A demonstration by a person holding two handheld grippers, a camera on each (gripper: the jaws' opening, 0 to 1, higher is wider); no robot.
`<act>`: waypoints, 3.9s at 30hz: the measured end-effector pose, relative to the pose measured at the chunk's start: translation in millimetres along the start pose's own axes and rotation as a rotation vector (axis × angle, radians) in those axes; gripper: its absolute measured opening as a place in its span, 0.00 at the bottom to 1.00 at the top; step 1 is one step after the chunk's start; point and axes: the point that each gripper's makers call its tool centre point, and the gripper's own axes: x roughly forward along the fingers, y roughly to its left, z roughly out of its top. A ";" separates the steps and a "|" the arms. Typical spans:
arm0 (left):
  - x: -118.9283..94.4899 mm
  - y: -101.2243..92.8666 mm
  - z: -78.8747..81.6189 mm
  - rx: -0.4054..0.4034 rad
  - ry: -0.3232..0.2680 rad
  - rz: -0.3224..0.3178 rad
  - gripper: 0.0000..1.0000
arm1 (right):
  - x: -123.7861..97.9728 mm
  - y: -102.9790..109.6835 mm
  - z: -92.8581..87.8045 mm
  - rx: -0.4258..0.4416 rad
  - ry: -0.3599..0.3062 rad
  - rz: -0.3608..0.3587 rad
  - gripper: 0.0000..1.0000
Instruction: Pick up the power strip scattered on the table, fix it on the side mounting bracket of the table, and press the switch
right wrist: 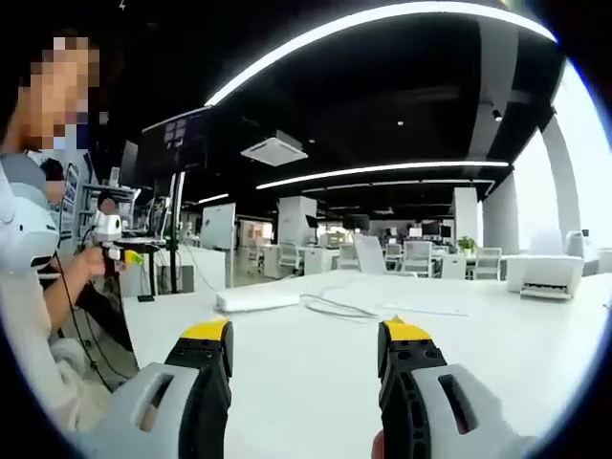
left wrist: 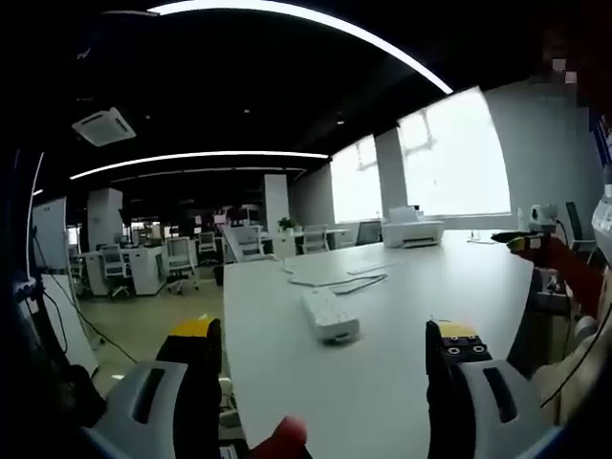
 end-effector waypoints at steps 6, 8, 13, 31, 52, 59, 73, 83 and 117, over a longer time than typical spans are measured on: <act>1.2 -2.7 0.0 -0.004 -0.001 -0.008 0.91 | 8.1 7.6 -0.6 0.019 0.015 0.024 0.59; 1.2 -3.0 0.2 -0.005 -0.001 -0.010 0.91 | 13.2 10.1 -4.2 0.035 0.030 0.028 0.59; 0.8 -3.3 0.3 -0.009 -0.004 -0.014 0.91 | 24.4 21.7 -9.7 0.038 0.056 0.053 0.60; 1.2 -8.3 3.9 -0.026 -0.024 -0.040 0.91 | 91.3 76.6 -21.2 0.080 0.106 0.078 0.65; -5.3 0.4 5.9 -0.060 -0.041 -0.033 0.90 | 154.1 122.3 -33.4 0.074 0.121 0.078 0.67; -6.8 0.9 7.7 -0.065 -0.048 -0.034 0.90 | 173.2 134.2 -35.7 0.092 0.117 0.022 0.68; -11.1 2.4 11.6 -0.076 -0.066 -0.038 0.90 | 215.9 165.3 -35.9 0.098 0.108 -0.044 0.72; -15.0 3.7 15.7 -0.077 -0.079 -0.037 0.90 | 247.6 180.5 -48.3 0.109 0.138 -0.073 0.73; -20.5 3.7 23.7 -0.088 -0.113 -0.055 0.90 | 321.5 195.6 -90.9 0.083 0.298 -0.179 0.74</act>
